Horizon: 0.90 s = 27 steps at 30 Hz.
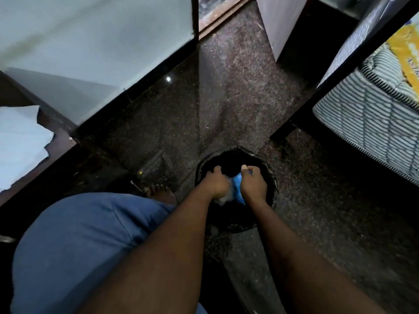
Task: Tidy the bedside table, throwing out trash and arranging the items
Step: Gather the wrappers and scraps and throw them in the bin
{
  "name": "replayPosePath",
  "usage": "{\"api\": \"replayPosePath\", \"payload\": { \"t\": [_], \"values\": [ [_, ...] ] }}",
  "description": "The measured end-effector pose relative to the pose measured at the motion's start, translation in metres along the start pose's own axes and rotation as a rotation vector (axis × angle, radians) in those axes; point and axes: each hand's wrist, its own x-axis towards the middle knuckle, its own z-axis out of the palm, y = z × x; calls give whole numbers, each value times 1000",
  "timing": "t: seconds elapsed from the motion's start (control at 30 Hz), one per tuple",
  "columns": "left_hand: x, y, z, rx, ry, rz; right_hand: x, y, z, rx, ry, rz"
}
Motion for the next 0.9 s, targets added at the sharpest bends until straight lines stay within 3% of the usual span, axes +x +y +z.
{"api": "replayPosePath", "payload": {
  "t": [0.07,0.1,0.2,0.3,0.43,0.57,0.73,0.8,0.9],
  "values": [
    [-1,-2,-5,107,96,62,-4,2,3,-5,-4,11],
    [-2,-3,-6,163,220,84,-6,3,5,-13,0,16],
    [-7,-9,-11,233,543,-26,-12,4,11,-47,2,-4],
    [-7,-19,-16,262,406,-208,-16,2,16,-77,-34,-37],
    [2,-26,-18,157,125,-148,-21,-8,24,-53,-60,-80],
    [8,-31,-31,-19,169,-214,-26,-27,38,-72,-94,-167],
    [12,-54,-57,-476,416,-327,-31,-58,64,-144,-120,-336],
    [15,-67,-66,-692,467,-316,-32,-72,73,-185,-128,-431],
    [13,-85,-75,-818,456,-245,-36,-90,84,-198,-163,-553]
  ]
}}
